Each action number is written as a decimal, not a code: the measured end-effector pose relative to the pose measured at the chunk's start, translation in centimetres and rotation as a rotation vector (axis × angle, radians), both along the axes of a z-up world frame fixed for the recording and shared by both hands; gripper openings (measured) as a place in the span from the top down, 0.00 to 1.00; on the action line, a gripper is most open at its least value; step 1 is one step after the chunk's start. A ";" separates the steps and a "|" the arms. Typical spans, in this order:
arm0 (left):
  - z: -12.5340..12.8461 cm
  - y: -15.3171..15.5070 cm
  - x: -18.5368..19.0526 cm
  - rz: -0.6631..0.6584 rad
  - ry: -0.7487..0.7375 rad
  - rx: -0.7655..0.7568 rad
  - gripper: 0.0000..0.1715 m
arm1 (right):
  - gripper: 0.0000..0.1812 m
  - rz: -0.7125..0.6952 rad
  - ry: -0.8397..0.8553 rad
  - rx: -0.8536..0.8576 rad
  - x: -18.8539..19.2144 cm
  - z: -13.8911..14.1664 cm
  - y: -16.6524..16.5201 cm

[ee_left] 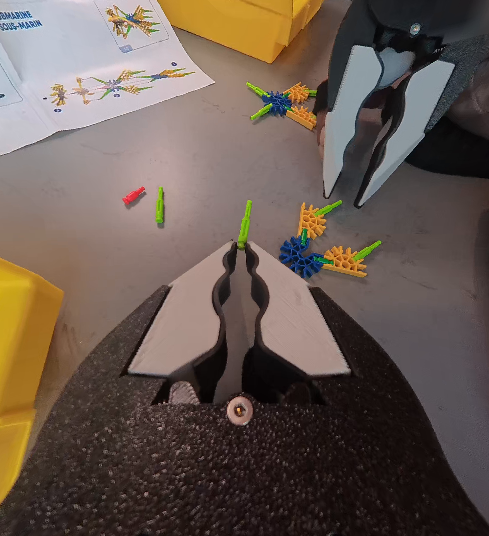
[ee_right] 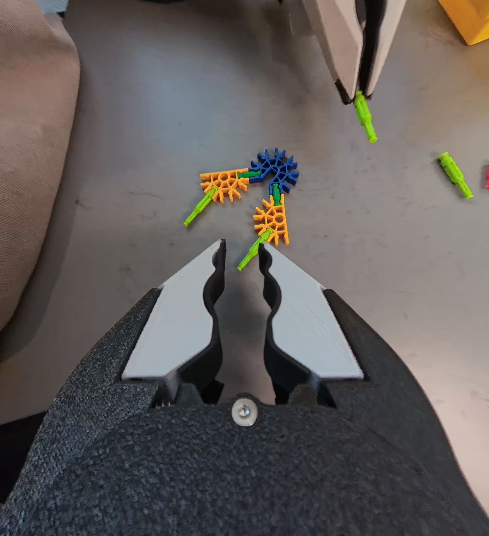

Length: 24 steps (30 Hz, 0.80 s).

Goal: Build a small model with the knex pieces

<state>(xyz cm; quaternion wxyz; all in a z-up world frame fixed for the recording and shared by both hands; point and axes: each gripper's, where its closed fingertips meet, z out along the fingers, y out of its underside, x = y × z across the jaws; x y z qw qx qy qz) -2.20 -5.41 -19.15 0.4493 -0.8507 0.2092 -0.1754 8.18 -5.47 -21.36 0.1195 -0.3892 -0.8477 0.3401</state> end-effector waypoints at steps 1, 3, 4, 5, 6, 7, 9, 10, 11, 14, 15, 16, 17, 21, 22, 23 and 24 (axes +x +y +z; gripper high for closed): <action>0.3 0.0 0.4 -0.004 -0.027 0.007 0.97 | 0.89 -0.024 0.037 -0.015 -0.6 0.7 0.2; 1.1 0.3 0.9 0.003 -0.089 0.034 0.97 | 0.88 -0.090 0.126 -0.041 -2.1 2.1 0.9; 1.7 0.4 1.2 0.005 -0.128 0.051 0.97 | 0.88 -0.128 0.173 -0.062 -2.9 2.9 1.3; 2.2 0.6 1.4 0.011 -0.169 0.071 0.97 | 0.88 -0.169 0.223 -0.089 -3.8 3.7 1.5; 2.7 0.7 1.6 0.014 -0.210 0.084 0.97 | 0.88 -0.204 0.267 -0.126 -4.6 4.4 1.6; 3.2 0.7 1.9 0.013 -0.251 0.094 0.97 | 0.89 -0.231 0.304 -0.173 -5.2 5.2 1.6; 4.1 0.8 2.3 0.013 -0.322 0.120 0.97 | 0.90 -0.270 0.349 -0.273 -6.1 6.5 1.3; 4.5 0.8 2.5 0.011 -0.354 0.131 0.97 | 0.92 -0.290 0.370 -0.319 -6.4 7.1 1.2; 4.8 0.8 2.8 0.006 -0.378 0.136 0.97 | 0.93 -0.302 0.388 -0.368 -6.6 7.8 1.1; 4.9 0.6 3.4 -0.017 -0.385 0.134 0.97 | 0.99 -0.312 0.416 -0.468 -6.9 8.9 0.7; 4.9 0.6 3.6 -0.020 -0.382 0.139 0.97 | 1.00 -0.312 0.413 -0.474 -7.0 8.9 0.6; 4.9 0.5 3.7 -0.028 -0.381 0.139 0.97 | 1.00 -0.309 0.408 -0.471 -7.0 8.8 0.5; 4.8 0.4 3.9 -0.037 -0.380 0.130 0.97 | 1.00 -0.307 0.412 -0.465 -7.0 8.7 0.4; 4.2 0.3 4.5 -0.060 -0.372 0.103 0.97 | 1.00 -0.287 0.402 -0.473 -7.3 8.4 -0.5; 4.1 0.2 4.6 -0.063 -0.372 0.098 0.97 | 1.00 -0.282 0.397 -0.466 -7.4 8.3 -0.7; 4.0 0.2 4.6 -0.063 -0.373 0.093 0.97 | 1.00 -0.277 0.393 -0.456 -7.4 8.1 -0.8; 3.9 0.3 4.5 -0.053 -0.372 0.088 0.97 | 1.00 -0.277 0.394 -0.445 -7.4 8.1 -0.8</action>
